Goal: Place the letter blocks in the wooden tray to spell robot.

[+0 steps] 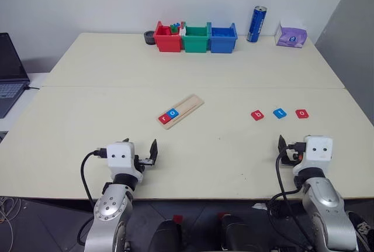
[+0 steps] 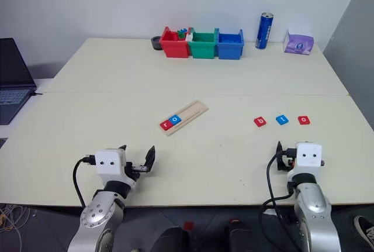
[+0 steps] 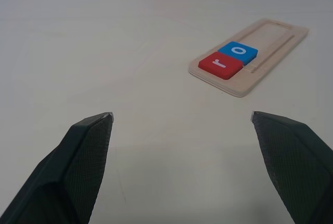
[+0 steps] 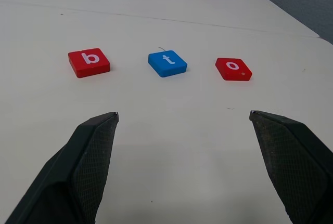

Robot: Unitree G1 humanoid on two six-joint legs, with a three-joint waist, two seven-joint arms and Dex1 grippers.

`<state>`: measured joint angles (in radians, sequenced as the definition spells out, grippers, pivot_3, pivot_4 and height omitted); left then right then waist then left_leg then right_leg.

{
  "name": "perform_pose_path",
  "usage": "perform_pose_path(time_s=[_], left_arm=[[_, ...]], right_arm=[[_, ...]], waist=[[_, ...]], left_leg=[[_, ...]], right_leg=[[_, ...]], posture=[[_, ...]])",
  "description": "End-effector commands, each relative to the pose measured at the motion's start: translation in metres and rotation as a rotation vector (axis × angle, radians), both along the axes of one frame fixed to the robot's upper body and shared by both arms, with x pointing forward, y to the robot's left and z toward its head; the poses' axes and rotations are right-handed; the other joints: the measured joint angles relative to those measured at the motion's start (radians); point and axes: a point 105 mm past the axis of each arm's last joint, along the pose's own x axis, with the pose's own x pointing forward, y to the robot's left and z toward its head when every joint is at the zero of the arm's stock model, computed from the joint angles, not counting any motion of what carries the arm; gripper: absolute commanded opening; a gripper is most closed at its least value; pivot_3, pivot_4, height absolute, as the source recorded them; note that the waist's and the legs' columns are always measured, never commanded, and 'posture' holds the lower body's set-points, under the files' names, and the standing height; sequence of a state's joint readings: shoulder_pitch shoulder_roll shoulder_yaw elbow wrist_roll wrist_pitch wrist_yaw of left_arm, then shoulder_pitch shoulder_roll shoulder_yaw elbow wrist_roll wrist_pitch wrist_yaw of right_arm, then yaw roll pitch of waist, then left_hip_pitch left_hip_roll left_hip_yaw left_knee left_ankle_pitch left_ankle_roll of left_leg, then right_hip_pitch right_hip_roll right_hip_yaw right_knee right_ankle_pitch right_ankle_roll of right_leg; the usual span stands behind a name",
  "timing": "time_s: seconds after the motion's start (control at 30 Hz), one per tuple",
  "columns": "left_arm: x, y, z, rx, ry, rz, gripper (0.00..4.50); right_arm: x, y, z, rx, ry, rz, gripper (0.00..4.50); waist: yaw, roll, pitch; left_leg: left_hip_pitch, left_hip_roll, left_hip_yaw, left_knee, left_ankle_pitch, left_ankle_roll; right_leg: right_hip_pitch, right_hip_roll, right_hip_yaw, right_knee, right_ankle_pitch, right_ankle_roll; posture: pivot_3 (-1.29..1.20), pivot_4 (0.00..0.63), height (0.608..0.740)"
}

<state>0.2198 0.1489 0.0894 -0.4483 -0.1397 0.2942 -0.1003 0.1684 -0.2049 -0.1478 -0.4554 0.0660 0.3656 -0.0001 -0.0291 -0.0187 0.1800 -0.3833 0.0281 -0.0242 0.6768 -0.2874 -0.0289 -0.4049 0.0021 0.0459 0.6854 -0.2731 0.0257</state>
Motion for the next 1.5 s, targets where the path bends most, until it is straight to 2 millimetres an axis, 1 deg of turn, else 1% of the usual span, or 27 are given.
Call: perform_pose_path(time_s=[0.03, 0.17, 0.23, 0.47, 0.63, 0.7, 0.87, 0.97, 1.23, 1.3, 1.4, 1.43, 1.5], left_arm=[[0.003, 0.001, 0.021, 0.014, -0.080, 0.016, 4.50], [0.007, 0.001, 0.022, -0.011, -0.091, 0.024, 4.50], [0.007, 0.004, 0.022, -0.007, -0.089, 0.021, 4.50], [0.005, 0.002, 0.025, -0.027, -0.097, 0.004, 4.50], [0.003, -0.001, 0.023, -0.031, -0.091, -0.006, 4.50], [0.002, -0.003, 0.023, -0.034, -0.092, -0.013, 4.50], [0.003, -0.006, 0.019, -0.041, -0.081, -0.017, 4.50], [0.003, -0.005, 0.019, -0.043, -0.082, -0.017, 4.50], [0.005, -0.007, 0.018, -0.035, -0.074, -0.035, 4.50], [0.009, -0.010, 0.020, -0.035, -0.077, -0.066, 4.50], [0.018, -0.019, 0.032, -0.015, -0.096, -0.191, 4.50], [0.021, -0.020, 0.035, -0.018, -0.096, -0.218, 4.50], [0.027, -0.021, 0.041, -0.004, -0.089, -0.299, 4.50]], right_arm=[[0.000, 0.001, 0.018, -0.017, -0.059, 0.000, 4.28], [0.000, 0.004, 0.018, -0.016, -0.063, 0.010, 4.28], [0.000, 0.007, 0.019, -0.014, -0.064, 0.010, 4.28], [0.002, 0.013, 0.018, -0.007, -0.069, 0.023, 4.28], [-0.001, 0.009, 0.016, -0.008, -0.066, 0.009, 4.28], [-0.002, 0.009, 0.018, -0.008, -0.071, 0.011, 4.28], [-0.001, 0.006, 0.017, -0.019, -0.075, 0.004, 4.28], [0.001, 0.010, 0.021, -0.019, -0.087, 0.025, 4.28], [0.005, 0.015, 0.023, -0.014, -0.088, 0.058, 4.28], [0.006, 0.020, 0.026, -0.008, -0.091, 0.099, 4.28], [0.012, 0.055, 0.037, 0.050, -0.067, 0.381, 4.28], [0.013, 0.064, 0.041, 0.057, -0.062, 0.459, 4.28], [0.011, 0.085, 0.051, 0.091, -0.027, 0.677, 4.28]], waist=[[0.000, 0.000, 0.000], [0.000, 0.000, 0.000], [0.000, 0.000, 0.000], [0.000, 0.000, 0.000], [0.000, 0.000, 0.000], [0.000, 0.000, 0.000], [0.000, 0.000, 0.000], [0.000, 0.000, 0.000], [0.000, 0.000, 0.000], [0.000, 0.000, 0.000], [-0.001, 0.000, 0.000], [-0.001, 0.000, 0.000], [-0.002, 0.000, 0.000]], left_leg=[[0.000, 0.000, 0.000, 0.000, 0.000, 0.000], [-0.001, 0.000, 0.000, 0.000, 0.000, 0.000], [-0.001, 0.000, 0.000, -0.001, 0.000, 0.000], [-0.001, 0.000, 0.000, -0.001, 0.000, 0.000], [-0.001, 0.000, 0.000, -0.001, 0.000, 0.000], [-0.001, 0.000, 0.000, -0.001, 0.000, 0.000], [-0.001, 0.000, 0.000, -0.001, 0.000, 0.000], [-0.001, 0.000, 0.000, -0.001, 0.000, 0.000], [-0.001, 0.000, 0.000, -0.001, 0.000, 0.000], [-0.001, 0.000, 0.000, -0.001, 0.000, 0.000], [-0.001, -0.001, 0.000, -0.001, 0.000, 0.000], [-0.001, -0.001, 0.000, -0.001, 0.000, 0.000], [-0.001, -0.001, 0.000, -0.001, 0.000, 0.000]], right_leg=[[0.000, 0.000, 0.000, 0.000, 0.000, 0.000], [0.000, 0.000, 0.000, -0.001, 0.000, 0.000], [0.000, 0.000, 0.000, -0.002, 0.000, 0.000], [0.000, 0.000, 0.000, -0.004, 0.000, 0.000], [0.000, 0.000, 0.000, -0.004, 0.000, 0.000], [0.000, 0.000, 0.000, -0.004, 0.000, 0.000], [0.000, 0.000, 0.000, -0.004, 0.000, 0.000], [0.000, 0.000, 0.000, -0.004, 0.000, 0.000], [0.000, 0.000, 0.000, -0.004, 0.000, 0.000], [0.000, 0.000, 0.000, -0.004, 0.000, 0.000], [0.000, 0.001, 0.000, -0.004, 0.000, 0.000], [0.000, 0.002, 0.000, -0.004, 0.001, -0.001], [0.000, 0.003, -0.001, -0.004, 0.002, -0.001]], posture=[[0.00, 0.150, 0.740], [0.00, 0.150, 0.740], [0.00, 0.150, 0.740], [0.00, 0.150, 0.740], [0.00, 0.150, 0.740], [0.00, 0.150, 0.740], [0.00, 0.150, 0.740], [0.00, 0.150, 0.740], [0.00, 0.150, 0.740], [0.00, 0.150, 0.740], [0.00, 0.150, 0.740], [0.00, 0.150, 0.740], [0.00, 0.150, 0.740]])
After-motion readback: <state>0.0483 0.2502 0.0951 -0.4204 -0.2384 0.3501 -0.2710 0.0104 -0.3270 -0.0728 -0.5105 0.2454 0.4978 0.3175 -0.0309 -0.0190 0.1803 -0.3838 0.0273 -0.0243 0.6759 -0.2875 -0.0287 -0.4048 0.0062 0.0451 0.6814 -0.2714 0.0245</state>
